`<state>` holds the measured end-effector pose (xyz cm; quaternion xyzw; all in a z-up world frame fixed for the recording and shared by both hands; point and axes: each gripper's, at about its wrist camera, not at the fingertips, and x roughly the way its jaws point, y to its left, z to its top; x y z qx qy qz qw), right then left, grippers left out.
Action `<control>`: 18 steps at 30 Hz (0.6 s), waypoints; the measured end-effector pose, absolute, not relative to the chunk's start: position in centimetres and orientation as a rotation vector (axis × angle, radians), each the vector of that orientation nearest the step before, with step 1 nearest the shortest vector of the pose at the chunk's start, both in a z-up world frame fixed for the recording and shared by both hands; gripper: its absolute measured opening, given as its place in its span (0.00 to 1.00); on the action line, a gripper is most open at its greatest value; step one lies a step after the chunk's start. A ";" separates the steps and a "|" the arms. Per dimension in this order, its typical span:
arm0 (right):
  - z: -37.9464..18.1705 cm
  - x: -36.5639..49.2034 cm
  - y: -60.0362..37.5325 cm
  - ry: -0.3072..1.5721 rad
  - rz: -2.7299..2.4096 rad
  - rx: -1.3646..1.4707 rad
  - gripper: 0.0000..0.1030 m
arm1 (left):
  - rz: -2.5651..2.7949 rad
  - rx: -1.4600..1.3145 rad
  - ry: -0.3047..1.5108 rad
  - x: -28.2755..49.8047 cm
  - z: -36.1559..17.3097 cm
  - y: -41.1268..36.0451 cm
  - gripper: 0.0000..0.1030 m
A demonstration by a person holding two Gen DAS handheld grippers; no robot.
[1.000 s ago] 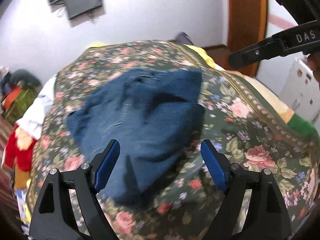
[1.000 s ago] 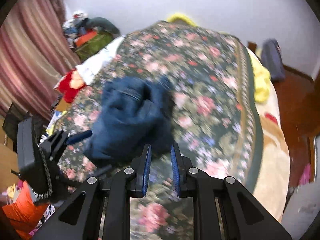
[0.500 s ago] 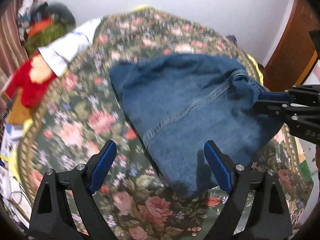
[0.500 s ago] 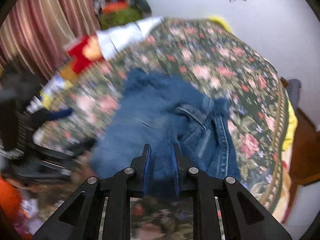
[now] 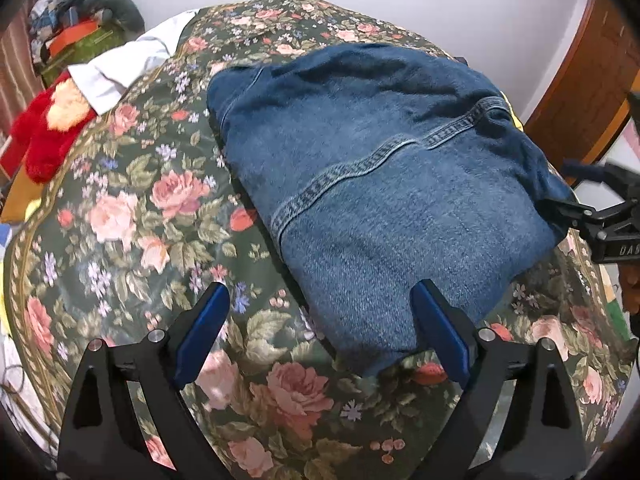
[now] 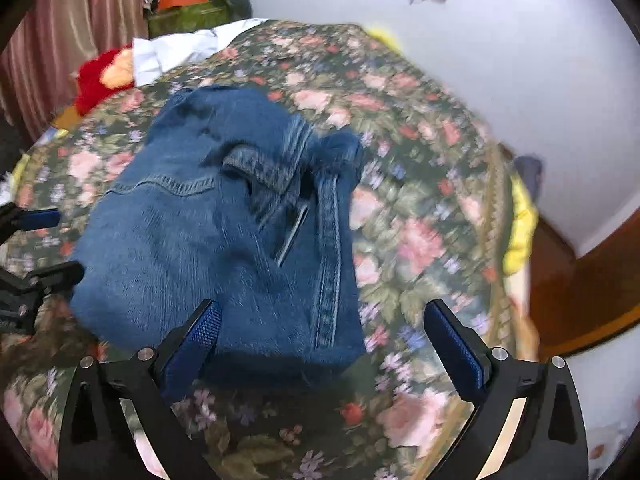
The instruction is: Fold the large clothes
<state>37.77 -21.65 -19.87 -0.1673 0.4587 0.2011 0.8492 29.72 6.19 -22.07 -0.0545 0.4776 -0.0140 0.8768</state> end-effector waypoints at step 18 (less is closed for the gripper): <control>-14.0 44.3 -22.4 1.048 0.608 0.024 0.98 | 0.052 -0.035 0.915 40.8 -16.6 10.7 0.90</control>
